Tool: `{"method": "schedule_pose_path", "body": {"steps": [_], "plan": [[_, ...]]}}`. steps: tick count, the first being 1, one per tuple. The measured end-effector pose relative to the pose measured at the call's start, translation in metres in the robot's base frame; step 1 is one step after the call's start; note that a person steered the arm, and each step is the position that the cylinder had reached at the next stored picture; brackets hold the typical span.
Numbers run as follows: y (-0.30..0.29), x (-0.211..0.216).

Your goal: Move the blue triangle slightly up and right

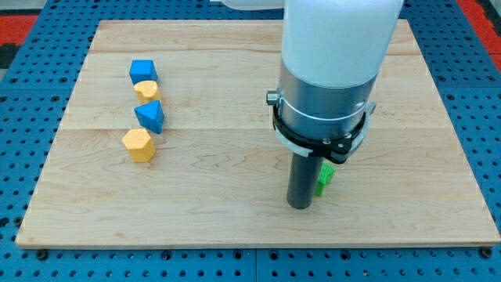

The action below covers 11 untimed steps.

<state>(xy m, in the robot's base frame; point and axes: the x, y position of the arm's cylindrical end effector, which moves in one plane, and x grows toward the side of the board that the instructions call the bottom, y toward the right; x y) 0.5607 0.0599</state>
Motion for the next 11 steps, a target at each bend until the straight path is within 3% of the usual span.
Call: {"method": "schedule_pose_path", "body": {"steps": [2,3,4,5,6,7,9,11], "plan": [[0.01,-0.026],[-0.076,-0.001],[-0.209,-0.002],[-0.289,-0.039],[-0.28,-0.102],[-0.236,-0.13],[-0.161,-0.118],[-0.136,-0.188]]}}
